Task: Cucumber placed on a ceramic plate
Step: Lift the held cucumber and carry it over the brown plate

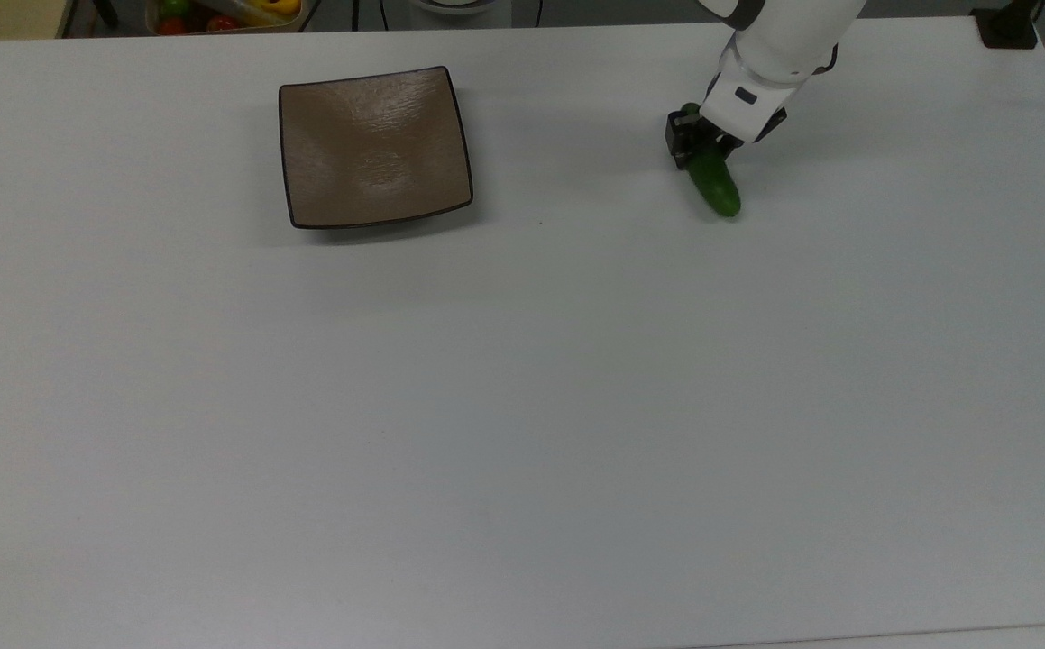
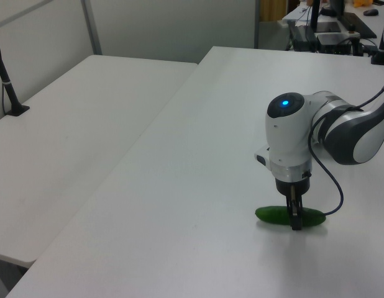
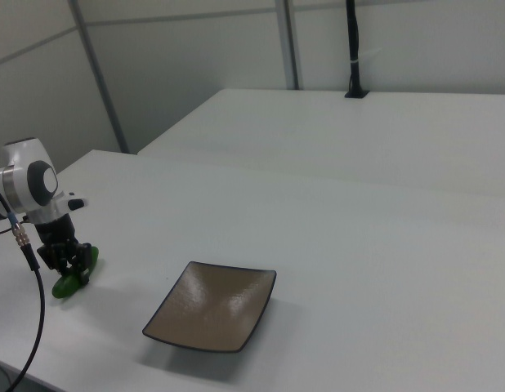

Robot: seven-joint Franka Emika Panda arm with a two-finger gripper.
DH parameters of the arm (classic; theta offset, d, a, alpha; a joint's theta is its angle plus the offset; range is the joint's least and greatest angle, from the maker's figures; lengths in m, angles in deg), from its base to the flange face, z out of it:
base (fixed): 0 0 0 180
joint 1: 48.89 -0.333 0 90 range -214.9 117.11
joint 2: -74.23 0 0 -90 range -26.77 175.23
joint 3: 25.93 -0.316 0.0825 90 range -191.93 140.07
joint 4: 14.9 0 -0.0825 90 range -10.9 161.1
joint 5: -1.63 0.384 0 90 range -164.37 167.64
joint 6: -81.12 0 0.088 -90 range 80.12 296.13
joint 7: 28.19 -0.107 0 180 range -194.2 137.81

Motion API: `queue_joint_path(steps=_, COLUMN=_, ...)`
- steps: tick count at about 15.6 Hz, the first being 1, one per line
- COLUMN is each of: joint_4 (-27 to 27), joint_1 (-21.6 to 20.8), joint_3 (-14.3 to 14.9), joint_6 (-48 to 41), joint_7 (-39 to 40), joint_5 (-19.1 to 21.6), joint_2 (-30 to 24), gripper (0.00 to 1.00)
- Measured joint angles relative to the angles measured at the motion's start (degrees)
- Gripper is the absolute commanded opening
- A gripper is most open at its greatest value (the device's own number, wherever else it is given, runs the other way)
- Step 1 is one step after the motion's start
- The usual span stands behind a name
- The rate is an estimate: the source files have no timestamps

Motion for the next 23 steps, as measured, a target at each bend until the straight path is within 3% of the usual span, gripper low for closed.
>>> queue_joint_path(steps=9, joint_4=-0.5, joint_1=1.1, joint_3=0.0, joint_6=-0.1, joint_7=0.0, joint_5=0.0, joint_2=-2.0, gripper=0.05)
queue_joint_path(steps=13, joint_4=-0.8, joint_1=2.2, joint_3=0.0, joint_6=-2.0, joint_7=0.0, joint_5=0.7, joint_2=-7.1, gripper=0.06)
queue_joint_path(steps=19, joint_4=-1.6, joint_1=5.0, joint_3=0.2, joint_6=-7.8, joint_7=2.7, joint_5=6.7, joint_2=-16.6, gripper=0.06)
queue_joint_path(steps=23, joint_4=-3.7, joint_1=5.9, joint_3=4.5, joint_6=-15.7, joint_7=9.5, joint_5=9.4, joint_2=-21.9, gripper=0.06)
